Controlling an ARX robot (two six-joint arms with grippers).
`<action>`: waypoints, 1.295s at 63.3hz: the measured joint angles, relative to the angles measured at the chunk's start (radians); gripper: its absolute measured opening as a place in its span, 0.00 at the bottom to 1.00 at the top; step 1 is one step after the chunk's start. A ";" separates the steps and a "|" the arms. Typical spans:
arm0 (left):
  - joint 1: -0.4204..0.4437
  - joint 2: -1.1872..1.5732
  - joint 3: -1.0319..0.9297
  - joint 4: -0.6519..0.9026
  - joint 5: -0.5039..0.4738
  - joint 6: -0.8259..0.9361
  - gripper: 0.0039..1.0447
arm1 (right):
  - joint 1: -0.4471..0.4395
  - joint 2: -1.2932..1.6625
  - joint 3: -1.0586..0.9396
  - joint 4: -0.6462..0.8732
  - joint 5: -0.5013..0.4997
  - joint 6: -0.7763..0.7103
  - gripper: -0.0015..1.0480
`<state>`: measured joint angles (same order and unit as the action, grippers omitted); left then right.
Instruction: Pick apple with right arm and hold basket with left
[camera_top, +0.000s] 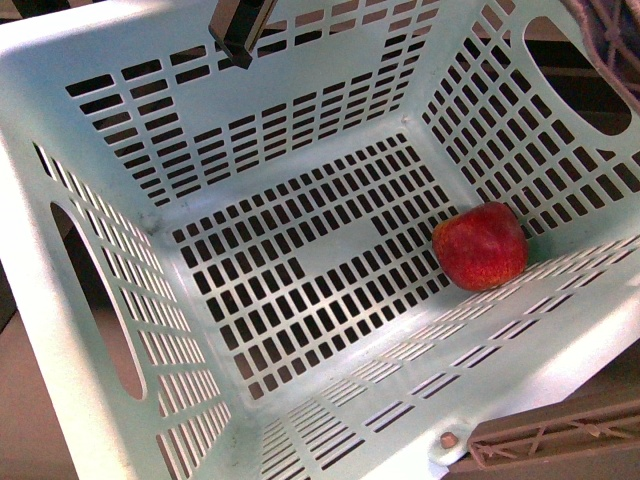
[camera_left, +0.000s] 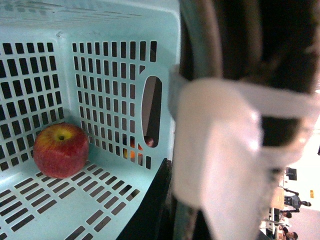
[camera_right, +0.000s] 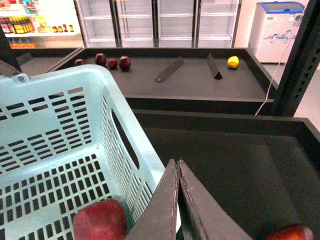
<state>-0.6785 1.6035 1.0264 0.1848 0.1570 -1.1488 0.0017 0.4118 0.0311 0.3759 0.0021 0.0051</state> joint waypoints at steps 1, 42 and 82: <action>0.000 0.000 0.000 0.000 0.000 0.000 0.06 | 0.000 -0.004 -0.008 0.013 0.000 0.000 0.02; 0.000 0.000 0.000 0.000 0.000 0.000 0.06 | 0.000 -0.207 -0.014 -0.171 0.000 -0.001 0.02; 0.000 0.000 0.000 0.000 0.000 0.000 0.06 | 0.000 -0.405 -0.013 -0.374 0.000 -0.002 0.20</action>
<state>-0.6785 1.6035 1.0264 0.1848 0.1570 -1.1488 0.0017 0.0067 0.0177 0.0017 0.0021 0.0029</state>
